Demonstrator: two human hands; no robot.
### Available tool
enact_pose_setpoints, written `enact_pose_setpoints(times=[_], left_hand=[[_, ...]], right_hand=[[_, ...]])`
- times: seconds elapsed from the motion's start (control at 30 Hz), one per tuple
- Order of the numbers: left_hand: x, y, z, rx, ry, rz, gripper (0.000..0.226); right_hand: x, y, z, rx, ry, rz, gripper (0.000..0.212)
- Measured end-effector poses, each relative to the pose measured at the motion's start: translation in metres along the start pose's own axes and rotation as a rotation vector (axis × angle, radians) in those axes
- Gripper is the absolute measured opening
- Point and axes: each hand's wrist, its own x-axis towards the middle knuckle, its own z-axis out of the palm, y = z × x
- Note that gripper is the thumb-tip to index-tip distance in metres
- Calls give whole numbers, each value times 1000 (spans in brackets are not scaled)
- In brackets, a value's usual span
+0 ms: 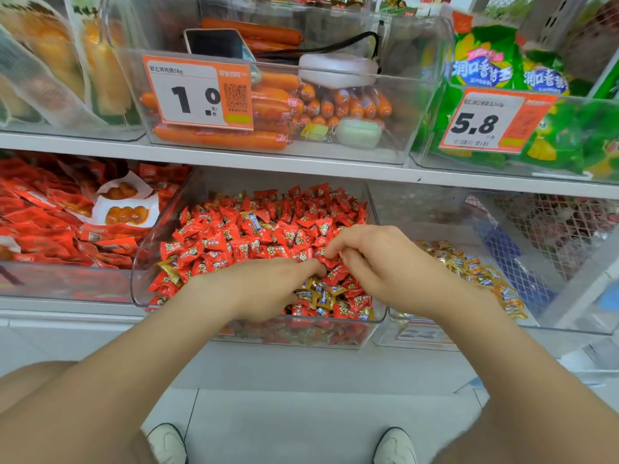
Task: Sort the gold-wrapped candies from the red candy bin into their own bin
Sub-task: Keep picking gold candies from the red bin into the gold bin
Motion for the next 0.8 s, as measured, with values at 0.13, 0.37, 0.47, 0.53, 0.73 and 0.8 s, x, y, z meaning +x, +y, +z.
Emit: enact_pose_setpoints(times=[0.13, 0.37, 0.47, 0.53, 0.73, 0.8], left_hand=[[7, 2, -3, 28, 18, 25, 51], [1, 18, -4, 215, 156, -33, 32], [-5, 12, -2, 237, 205, -53, 28], [-8, 9, 0, 225, 208, -50, 33], [-6, 15, -2, 186, 187, -36, 32], [-4, 14, -3, 175, 175, -30, 31]], right_hand=[[2, -7, -3, -204, -78, -36, 19], [13, -10, 12, -526, -201, -84, 47], [19, -13, 21, -546, -218, -108, 46], [23, -15, 22, -526, -255, -94, 48], [26, -12, 17, -431, -402, -43, 51], [26, -13, 18, -430, -413, -61, 43]])
